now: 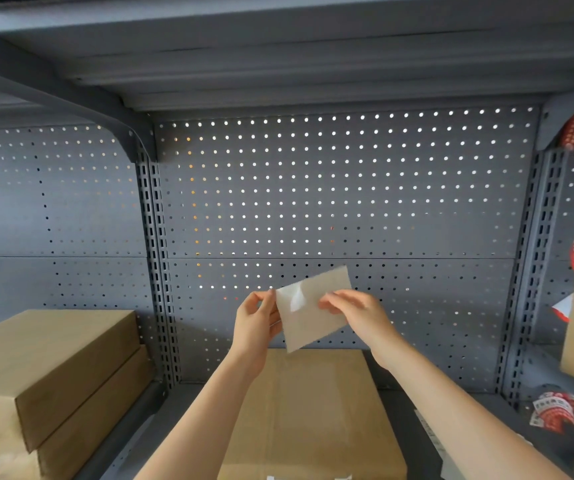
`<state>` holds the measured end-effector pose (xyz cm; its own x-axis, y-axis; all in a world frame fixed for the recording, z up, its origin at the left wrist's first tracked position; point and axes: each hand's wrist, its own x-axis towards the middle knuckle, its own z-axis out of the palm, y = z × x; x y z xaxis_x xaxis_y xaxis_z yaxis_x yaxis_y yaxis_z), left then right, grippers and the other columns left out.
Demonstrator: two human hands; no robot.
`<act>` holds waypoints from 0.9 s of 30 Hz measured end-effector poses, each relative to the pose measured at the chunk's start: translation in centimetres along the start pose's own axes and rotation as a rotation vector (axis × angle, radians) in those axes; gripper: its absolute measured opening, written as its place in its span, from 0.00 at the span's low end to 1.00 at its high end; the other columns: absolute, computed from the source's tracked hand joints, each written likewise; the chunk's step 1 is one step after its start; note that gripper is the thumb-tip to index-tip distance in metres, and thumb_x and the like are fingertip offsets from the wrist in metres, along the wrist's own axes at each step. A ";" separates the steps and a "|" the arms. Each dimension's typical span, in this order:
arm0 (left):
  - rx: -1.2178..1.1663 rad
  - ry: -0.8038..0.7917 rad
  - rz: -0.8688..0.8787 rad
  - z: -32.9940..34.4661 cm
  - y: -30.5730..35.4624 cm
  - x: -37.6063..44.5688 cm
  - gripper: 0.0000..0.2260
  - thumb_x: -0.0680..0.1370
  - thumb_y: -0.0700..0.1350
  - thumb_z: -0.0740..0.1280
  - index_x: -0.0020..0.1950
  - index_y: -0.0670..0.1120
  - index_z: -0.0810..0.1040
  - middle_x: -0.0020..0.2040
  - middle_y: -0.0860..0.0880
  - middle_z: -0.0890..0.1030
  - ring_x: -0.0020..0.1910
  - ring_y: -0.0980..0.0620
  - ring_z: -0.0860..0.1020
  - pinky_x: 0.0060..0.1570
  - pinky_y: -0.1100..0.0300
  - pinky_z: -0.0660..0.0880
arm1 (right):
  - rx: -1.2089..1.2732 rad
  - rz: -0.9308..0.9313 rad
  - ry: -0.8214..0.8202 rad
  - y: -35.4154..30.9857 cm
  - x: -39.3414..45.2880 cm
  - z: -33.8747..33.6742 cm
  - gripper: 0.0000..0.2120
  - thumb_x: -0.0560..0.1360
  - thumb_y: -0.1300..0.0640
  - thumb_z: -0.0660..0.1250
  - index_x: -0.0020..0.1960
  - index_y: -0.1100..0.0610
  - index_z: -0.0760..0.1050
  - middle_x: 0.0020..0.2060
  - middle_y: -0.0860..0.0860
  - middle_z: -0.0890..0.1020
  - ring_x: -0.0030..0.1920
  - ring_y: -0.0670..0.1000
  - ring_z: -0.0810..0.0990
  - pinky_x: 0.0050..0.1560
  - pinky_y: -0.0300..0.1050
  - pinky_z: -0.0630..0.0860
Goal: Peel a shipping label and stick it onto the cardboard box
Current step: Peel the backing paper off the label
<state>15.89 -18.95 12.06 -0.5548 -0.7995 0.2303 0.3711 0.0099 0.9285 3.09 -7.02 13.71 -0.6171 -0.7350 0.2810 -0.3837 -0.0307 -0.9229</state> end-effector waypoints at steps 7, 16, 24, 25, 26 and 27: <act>0.119 -0.046 0.035 0.9 -0.3 -0.2 0.11 0.80 0.48 0.61 0.44 0.42 0.72 0.45 0.43 0.83 0.41 0.50 0.83 0.42 0.60 0.78 | -0.083 0.041 -0.009 -0.9 0.0 1.4 0.20 0.69 0.36 0.67 0.47 0.53 0.80 0.45 0.46 0.83 0.50 0.45 0.80 0.50 0.40 0.73; -0.001 -0.033 -0.036 0.2 0.3 -0.5 0.10 0.81 0.47 0.60 0.41 0.44 0.73 0.45 0.47 0.85 0.44 0.51 0.83 0.46 0.58 0.77 | -0.118 -0.021 0.034 -0.6 -0.2 0.6 0.05 0.74 0.52 0.68 0.41 0.52 0.78 0.42 0.47 0.82 0.47 0.48 0.78 0.43 0.37 0.70; -0.198 0.046 -0.143 -1.4 0.1 0.1 0.10 0.81 0.44 0.59 0.48 0.42 0.77 0.44 0.49 0.85 0.42 0.53 0.83 0.43 0.59 0.76 | -0.115 -0.002 0.101 0.0 -0.5 -1.1 0.05 0.75 0.56 0.68 0.42 0.55 0.79 0.46 0.51 0.83 0.49 0.50 0.79 0.43 0.40 0.70; -0.217 0.058 -0.152 -1.6 0.0 0.3 0.09 0.81 0.44 0.59 0.49 0.42 0.78 0.44 0.49 0.85 0.42 0.53 0.83 0.43 0.60 0.76 | -0.118 0.002 0.117 0.0 -0.5 -1.4 0.05 0.75 0.56 0.68 0.42 0.56 0.79 0.45 0.52 0.83 0.48 0.50 0.79 0.42 0.40 0.70; -0.240 0.073 -0.163 -1.8 -0.1 0.5 0.09 0.81 0.44 0.60 0.49 0.42 0.78 0.44 0.49 0.84 0.42 0.53 0.82 0.43 0.60 0.76 | -0.118 0.007 0.134 0.1 -0.5 -1.8 0.05 0.75 0.57 0.68 0.42 0.57 0.79 0.44 0.52 0.83 0.47 0.50 0.79 0.41 0.39 0.70; -0.264 0.087 -0.174 -2.1 -0.2 0.8 0.09 0.81 0.44 0.60 0.50 0.41 0.77 0.45 0.48 0.84 0.42 0.52 0.82 0.43 0.60 0.76 | -0.118 0.018 0.153 0.2 -0.4 -2.3 0.05 0.75 0.57 0.68 0.43 0.58 0.80 0.43 0.52 0.83 0.45 0.50 0.78 0.40 0.39 0.70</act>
<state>16.95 -20.80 11.49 -0.5652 -0.8240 0.0382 0.4628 -0.2784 0.8416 1.71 -5.20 14.05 -0.7184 -0.6229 0.3097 -0.4437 0.0675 -0.8936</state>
